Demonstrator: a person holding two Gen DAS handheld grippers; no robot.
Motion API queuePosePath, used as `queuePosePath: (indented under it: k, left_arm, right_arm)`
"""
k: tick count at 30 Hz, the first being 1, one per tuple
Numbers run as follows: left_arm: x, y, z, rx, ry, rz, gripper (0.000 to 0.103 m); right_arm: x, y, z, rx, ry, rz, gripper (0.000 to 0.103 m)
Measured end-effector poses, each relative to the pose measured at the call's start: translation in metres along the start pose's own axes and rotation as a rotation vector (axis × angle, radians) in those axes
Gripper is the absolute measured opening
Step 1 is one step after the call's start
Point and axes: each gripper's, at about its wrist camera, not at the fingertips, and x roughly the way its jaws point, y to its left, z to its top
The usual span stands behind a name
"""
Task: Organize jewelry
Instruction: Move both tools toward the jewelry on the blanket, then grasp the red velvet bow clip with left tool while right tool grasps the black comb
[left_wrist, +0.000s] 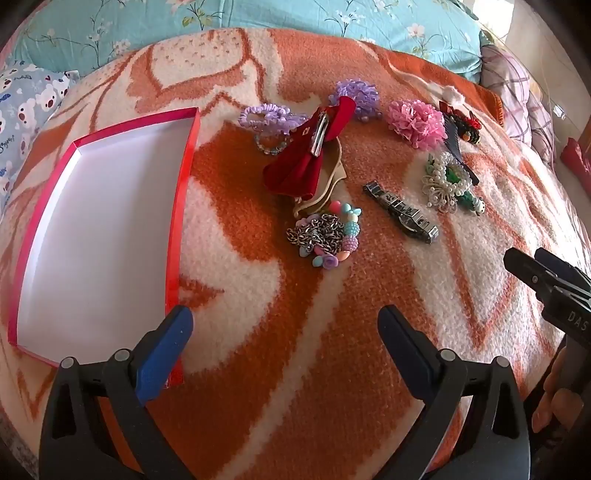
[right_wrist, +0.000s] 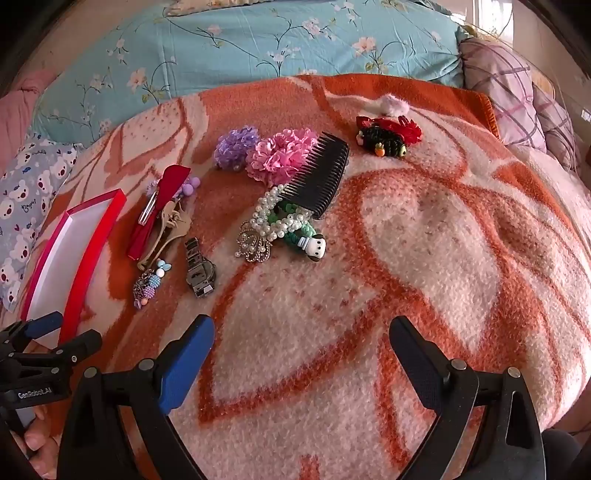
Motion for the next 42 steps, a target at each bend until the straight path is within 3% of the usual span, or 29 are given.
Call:
queuePosePath:
  k: [23,42]
  left_arm:
    - [0.006,0.006,0.007,-0.007,0.009,-0.005,0.101]
    - [0.012,0.013,0.05,-0.005,-0.012,-0.019,0.101]
  right_arm:
    - [0.005,-0.002,0.004,0.005,0.003,0.004,0.097]
    - [0.018,-0.015,0.026,0.049,0.018,0.046,0.097]
